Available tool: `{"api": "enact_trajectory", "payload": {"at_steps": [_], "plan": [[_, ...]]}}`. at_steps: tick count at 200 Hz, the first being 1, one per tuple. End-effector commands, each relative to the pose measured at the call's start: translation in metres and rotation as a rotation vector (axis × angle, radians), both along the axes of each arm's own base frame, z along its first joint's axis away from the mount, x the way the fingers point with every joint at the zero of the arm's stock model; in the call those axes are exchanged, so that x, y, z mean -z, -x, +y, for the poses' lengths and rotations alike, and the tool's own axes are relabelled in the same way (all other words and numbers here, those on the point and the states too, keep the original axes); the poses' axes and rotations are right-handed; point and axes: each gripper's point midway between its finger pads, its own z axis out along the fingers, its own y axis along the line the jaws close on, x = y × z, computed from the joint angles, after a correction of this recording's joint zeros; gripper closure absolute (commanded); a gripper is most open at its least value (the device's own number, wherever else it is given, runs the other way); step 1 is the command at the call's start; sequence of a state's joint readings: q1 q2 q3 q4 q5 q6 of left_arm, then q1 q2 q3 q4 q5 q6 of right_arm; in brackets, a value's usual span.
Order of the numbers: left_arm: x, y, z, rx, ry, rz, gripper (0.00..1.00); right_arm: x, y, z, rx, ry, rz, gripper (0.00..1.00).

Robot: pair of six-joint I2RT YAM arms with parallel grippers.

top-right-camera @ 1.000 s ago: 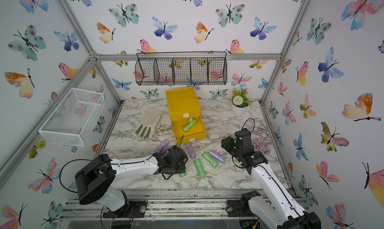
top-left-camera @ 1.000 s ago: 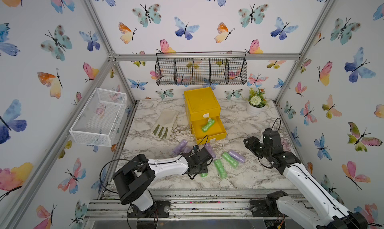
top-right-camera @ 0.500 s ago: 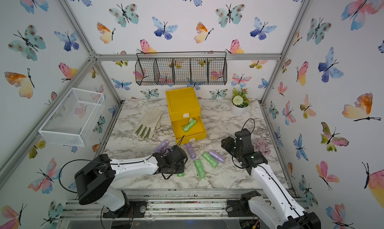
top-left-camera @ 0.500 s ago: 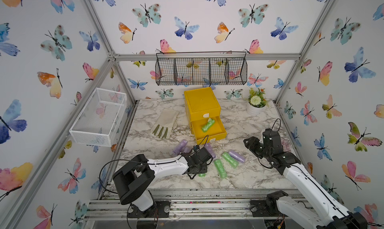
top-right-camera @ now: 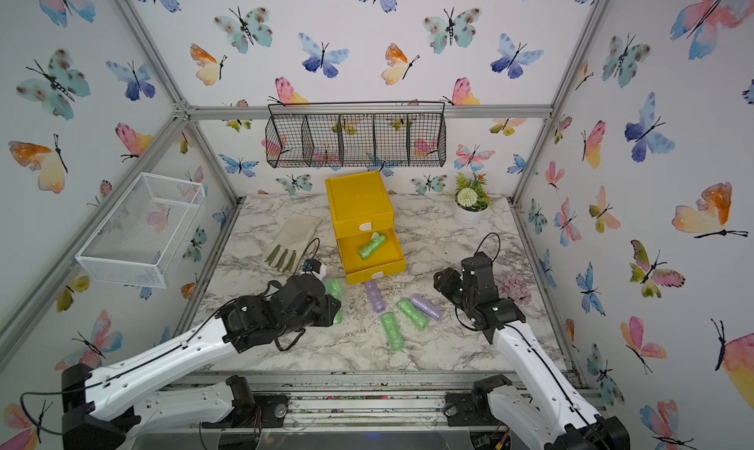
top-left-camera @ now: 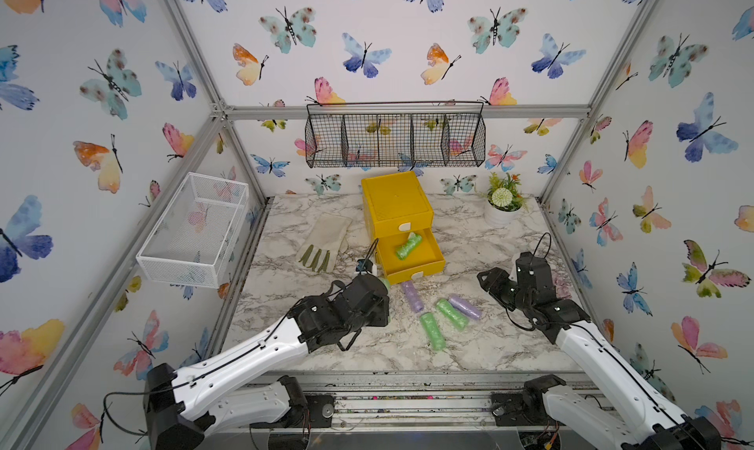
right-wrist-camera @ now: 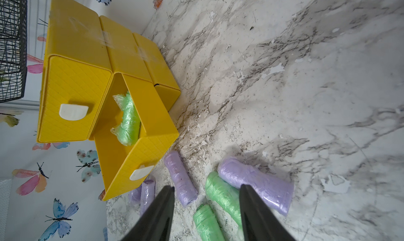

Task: Sort the rolls of trash bags by color and place them into the drawer
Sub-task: Pick up the roll of trash bags from the center of the board.

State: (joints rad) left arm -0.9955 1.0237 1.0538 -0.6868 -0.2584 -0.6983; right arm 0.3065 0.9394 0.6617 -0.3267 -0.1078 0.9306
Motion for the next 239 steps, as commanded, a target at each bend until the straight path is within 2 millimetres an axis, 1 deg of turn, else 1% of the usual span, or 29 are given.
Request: {"api": "enact_trajectory", "payload": {"at_steps": [1,22,38,56,77,87,109,130,157,184,201,239], "plan": [[-0.045,-0.020,0.015,0.060,-0.125,-0.186,0.81,-0.002,0.002,0.000,-0.008,-0.012,-0.023,0.47],[-0.078,-0.045,0.008,0.122,-0.153,-0.252,0.82,-0.007,0.007,-0.001,-0.012,-0.014,-0.033,0.47],[-0.094,-0.063,-0.005,0.188,-0.155,-0.277,0.83,-0.010,0.011,-0.003,-0.011,-0.014,-0.042,0.47],[-0.102,-0.077,-0.027,0.324,-0.138,-0.282,0.83,-0.016,0.016,-0.006,-0.002,-0.012,-0.059,0.47],[-0.101,-0.097,-0.043,0.426,-0.163,-0.273,0.85,-0.022,0.021,-0.010,0.006,-0.006,-0.079,0.47],[-0.098,-0.104,-0.048,0.463,-0.178,-0.266,0.85,-0.024,0.023,-0.013,0.011,-0.001,-0.085,0.47],[-0.083,-0.116,-0.061,0.547,-0.225,-0.245,0.83,-0.026,0.026,-0.015,0.014,0.010,-0.090,0.47],[-0.061,-0.130,-0.068,0.588,-0.286,-0.230,0.82,-0.024,0.027,-0.016,0.014,0.013,-0.086,0.47],[-0.033,-0.144,-0.075,0.617,-0.347,-0.199,0.82,-0.019,0.028,-0.014,0.005,0.013,-0.071,0.47],[-0.013,-0.161,-0.080,0.593,-0.387,-0.168,0.81,-0.015,0.029,-0.013,0.000,0.007,-0.059,0.47],[-0.002,-0.164,-0.088,0.611,-0.392,-0.140,0.81,-0.014,0.031,-0.013,0.002,0.000,-0.062,0.47],[0.024,-0.173,-0.097,0.606,-0.453,-0.094,0.81,-0.013,0.033,-0.015,0.006,0.005,-0.065,0.47]]}}
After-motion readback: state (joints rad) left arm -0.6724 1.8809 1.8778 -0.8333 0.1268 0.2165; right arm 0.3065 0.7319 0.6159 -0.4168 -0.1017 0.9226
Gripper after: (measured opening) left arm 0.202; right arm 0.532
